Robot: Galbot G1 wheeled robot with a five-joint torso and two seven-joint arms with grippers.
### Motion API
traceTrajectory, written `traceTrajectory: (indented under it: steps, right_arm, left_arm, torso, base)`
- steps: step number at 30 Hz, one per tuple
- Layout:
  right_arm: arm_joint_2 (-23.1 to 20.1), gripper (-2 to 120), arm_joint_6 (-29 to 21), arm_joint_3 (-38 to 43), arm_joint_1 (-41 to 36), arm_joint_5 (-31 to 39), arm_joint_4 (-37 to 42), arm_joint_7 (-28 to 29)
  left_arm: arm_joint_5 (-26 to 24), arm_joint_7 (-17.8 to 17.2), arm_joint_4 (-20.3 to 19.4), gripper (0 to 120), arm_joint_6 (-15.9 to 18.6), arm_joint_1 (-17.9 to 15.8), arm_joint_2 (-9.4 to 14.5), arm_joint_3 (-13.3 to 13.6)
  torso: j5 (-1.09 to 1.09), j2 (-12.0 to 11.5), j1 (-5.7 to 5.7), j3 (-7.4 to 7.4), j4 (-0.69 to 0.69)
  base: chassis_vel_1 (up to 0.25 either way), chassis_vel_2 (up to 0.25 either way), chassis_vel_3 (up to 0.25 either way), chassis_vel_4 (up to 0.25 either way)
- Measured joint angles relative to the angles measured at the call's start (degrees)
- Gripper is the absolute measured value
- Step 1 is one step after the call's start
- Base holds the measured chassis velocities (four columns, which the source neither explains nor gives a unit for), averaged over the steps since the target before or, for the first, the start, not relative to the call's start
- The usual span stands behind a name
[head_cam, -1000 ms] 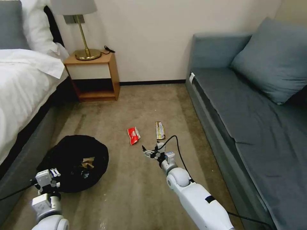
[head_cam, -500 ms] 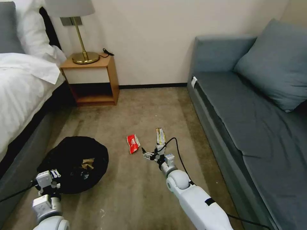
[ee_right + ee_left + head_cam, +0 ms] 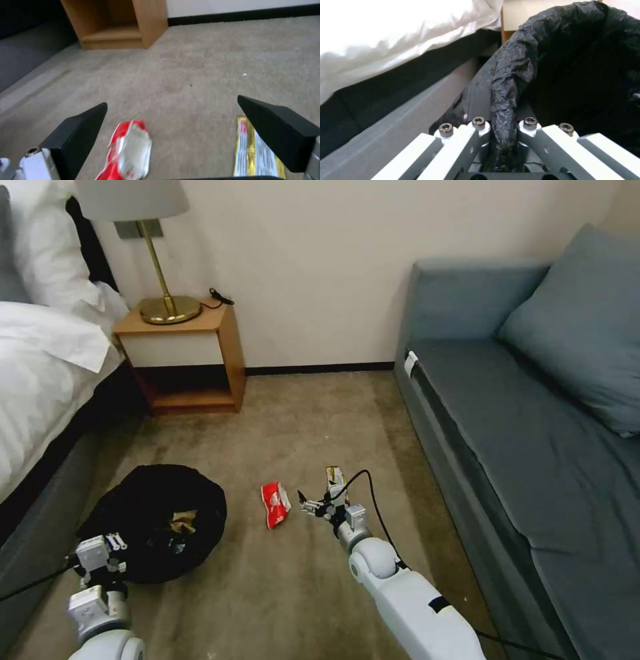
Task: Pick up the trash bin, then pick up the garbage on the floor and place it into the trash bin.
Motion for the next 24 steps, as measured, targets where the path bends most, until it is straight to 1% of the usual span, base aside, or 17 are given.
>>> traceTrajectory:
  steps: [7,13,16,24]
  right_arm:
    - [0.11,100,1.03,-0.36,0.02,-2.15,-0.82,-0.16]
    - [0.20,100,1.61,-0.75,0.18,-2.38,-0.86,-0.17]
    - [0.03,100,1.82,-1.38,0.33,-2.66,-0.84,-0.16]
    - [-1.97,100,1.59,-4.92,3.00,-3.23,-0.68,-2.04]
  left_arm:
    - [-0.21,0.00,0.25,5,-0.02,-0.12,0.09,-0.06]
    - [-0.29,0.00,0.27,5,-0.07,-0.15,0.17,-0.16]
    - [-0.33,0.00,0.27,5,-0.09,-0.15,0.21,-0.16]
    - [-0.37,0.00,0.13,5,-0.19,0.04,0.41,-0.22]
  torso:
    - [-0.01,0.00,0.00,0.00,0.00]
    - [0.00,0.00,0.00,0.00,0.00]
    - [0.00,0.00,0.00,0.01,0.00]
    - [0.00,0.00,0.00,-0.01,0.00]
  base:
    - [-0.161,0.167,0.163,-0.169]
    - [-0.138,0.148,0.143,-0.129]
    - [-0.051,0.051,0.055,-0.070]
    - [0.000,0.000,0.000,0.000]
